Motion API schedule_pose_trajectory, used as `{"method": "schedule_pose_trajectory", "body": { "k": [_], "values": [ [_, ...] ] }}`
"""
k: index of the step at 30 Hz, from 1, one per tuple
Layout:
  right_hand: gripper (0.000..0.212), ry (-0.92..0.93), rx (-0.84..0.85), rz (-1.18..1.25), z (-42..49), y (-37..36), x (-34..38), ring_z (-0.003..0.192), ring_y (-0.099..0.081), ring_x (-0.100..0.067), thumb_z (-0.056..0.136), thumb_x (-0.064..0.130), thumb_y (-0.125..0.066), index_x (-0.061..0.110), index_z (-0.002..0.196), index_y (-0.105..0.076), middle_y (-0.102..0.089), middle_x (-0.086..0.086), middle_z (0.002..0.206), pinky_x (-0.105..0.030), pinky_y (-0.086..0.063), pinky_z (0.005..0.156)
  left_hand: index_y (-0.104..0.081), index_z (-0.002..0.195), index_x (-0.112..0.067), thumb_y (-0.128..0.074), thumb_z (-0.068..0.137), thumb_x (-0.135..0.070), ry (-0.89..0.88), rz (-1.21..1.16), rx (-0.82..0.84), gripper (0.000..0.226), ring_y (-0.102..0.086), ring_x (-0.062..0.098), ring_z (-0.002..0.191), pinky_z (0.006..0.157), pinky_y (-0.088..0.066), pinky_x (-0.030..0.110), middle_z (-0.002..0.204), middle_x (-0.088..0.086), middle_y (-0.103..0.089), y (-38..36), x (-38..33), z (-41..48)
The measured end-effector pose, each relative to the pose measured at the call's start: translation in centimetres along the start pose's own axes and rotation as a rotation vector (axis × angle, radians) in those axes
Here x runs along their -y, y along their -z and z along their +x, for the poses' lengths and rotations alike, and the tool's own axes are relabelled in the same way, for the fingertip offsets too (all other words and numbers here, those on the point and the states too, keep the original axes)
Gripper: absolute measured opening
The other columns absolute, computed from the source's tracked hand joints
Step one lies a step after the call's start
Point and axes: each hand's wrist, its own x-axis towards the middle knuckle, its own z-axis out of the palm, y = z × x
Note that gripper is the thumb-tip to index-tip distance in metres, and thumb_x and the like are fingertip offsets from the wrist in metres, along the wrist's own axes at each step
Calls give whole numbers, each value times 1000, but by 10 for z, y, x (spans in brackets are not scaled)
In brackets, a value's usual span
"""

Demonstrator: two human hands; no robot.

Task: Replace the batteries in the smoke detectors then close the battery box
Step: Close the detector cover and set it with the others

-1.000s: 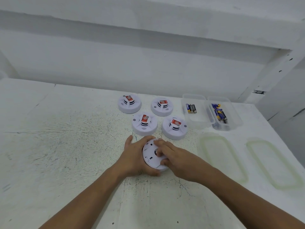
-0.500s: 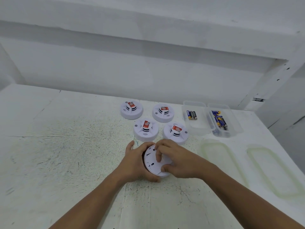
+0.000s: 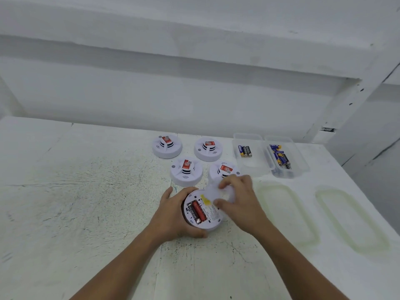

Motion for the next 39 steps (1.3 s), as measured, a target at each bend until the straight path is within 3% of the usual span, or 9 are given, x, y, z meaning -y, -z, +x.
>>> {"method": "schedule_pose_trajectory", "body": {
  "k": [2,5,8,13,18,23,25,29,39],
  "values": [
    [30,-125,-199,20,-6,3,-9,89,-42,8,78,11,-72,26,99,-56,-30,4,108,-2,-35,68,-32,127,-46,-82,41,-64,2,2,-10,102,-28,-33,110,119,4,31,112,-41,-47,0,0,-1],
    [33,-143,-297,-129,-17,-2,-24,88,-45,-2,82,7,-67,22,110,-62,-23,2,109,-4,-36,75,-30,131,-44,-80,39,-66,0,-10,-10,107,-21,-37,111,117,4,29,114,-43,-43,1,-2,-1],
    [41,-111,-298,-353,-25,-15,-38,102,-48,-24,83,4,-65,12,123,-59,-22,-2,116,-27,-44,93,-30,126,-47,-74,37,-70,-11,-14,-4,102,-17,-40,108,115,4,28,112,-43,-42,2,-5,-2],
    [39,-15,-368,-790,-27,-24,-47,70,-53,-27,62,18,-84,11,98,-69,-50,-14,92,-36,-48,58,-31,126,-46,-72,35,-70,-1,-23,-4,103,-11,-44,103,113,5,26,110,-43,-41,2,-7,-3],
    [26,-32,-340,-998,-25,-26,-50,62,-47,-24,60,25,-83,15,79,-70,-50,-6,70,-32,-35,54,-32,126,-46,-76,37,-71,-6,-13,2,103,-24,-36,109,116,3,28,111,-42,-46,0,-1,-2],
    [12,-63,-267,-841,-15,-18,-46,72,-51,-26,79,24,-71,12,81,-68,-56,-7,80,-33,-31,63,-34,121,-43,-75,35,-71,-5,-24,-9,99,-23,-38,106,116,3,26,109,-41,-46,0,-2,-2],
    [7,53,-277,-641,-9,-13,-38,78,-52,-24,85,16,-63,11,84,-68,-56,-6,85,-31,-36,65,-34,121,-43,-76,35,-71,-4,-20,-11,100,-22,-38,106,116,3,26,109,-41,-47,0,-1,-2],
    [14,223,82,-234,-1,-14,-5,84,-51,-11,92,16,-55,14,97,-68,-57,0,90,-18,-41,74,-34,119,-44,-77,34,-71,-11,-10,-13,99,-33,-31,107,118,0,29,105,-37,-53,-1,1,0],
    [13,420,230,-411,16,-34,6,78,-48,-16,90,16,-47,12,90,-59,-54,1,84,-31,-43,70,-36,120,-42,-78,35,-68,-51,-31,-33,99,-44,-22,109,119,-3,32,106,-35,-56,-4,3,1]
  ]
}}
